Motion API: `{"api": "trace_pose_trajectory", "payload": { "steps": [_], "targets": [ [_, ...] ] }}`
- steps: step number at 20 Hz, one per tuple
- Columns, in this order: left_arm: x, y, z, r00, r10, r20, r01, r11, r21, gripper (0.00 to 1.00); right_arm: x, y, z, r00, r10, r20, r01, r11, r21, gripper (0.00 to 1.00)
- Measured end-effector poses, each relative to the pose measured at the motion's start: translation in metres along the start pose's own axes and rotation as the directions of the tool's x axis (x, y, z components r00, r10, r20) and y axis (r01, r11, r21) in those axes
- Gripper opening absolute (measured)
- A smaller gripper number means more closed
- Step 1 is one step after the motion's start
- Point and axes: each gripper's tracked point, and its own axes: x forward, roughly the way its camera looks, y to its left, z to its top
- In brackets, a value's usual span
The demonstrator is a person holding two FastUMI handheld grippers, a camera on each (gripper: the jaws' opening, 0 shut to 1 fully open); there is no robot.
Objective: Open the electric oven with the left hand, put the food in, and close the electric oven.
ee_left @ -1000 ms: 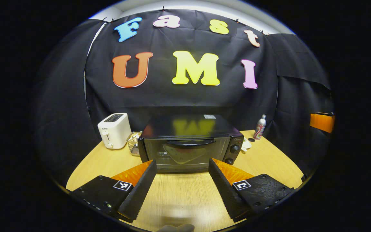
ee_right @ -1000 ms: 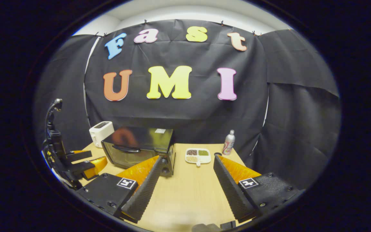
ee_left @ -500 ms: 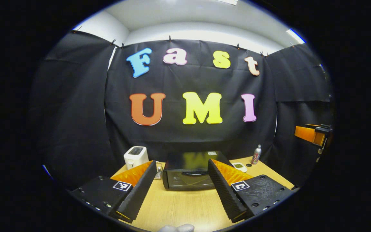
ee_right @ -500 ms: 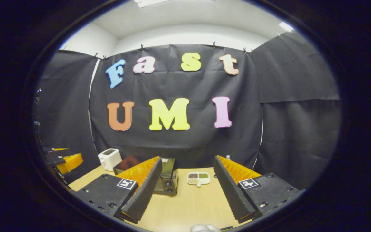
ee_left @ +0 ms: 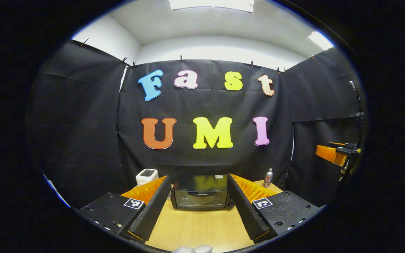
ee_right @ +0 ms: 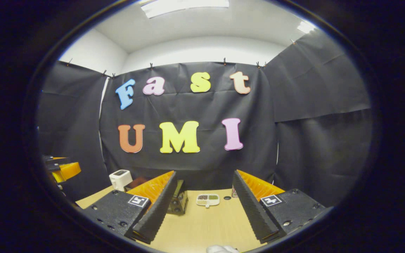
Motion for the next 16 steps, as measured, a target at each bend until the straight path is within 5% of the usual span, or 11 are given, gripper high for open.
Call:
{"api": "trace_pose_trajectory", "payload": {
  "steps": [16],
  "targets": [
    [-0.017, -0.019, 0.019, 0.999, 0.01, 0.042, -0.01, 1.0, 0.004, 0.96, -0.03, -0.019, -0.002, 1.0, 0.012, -0.025, -0.012, 1.0, -0.007, 0.97]
  ]
}}
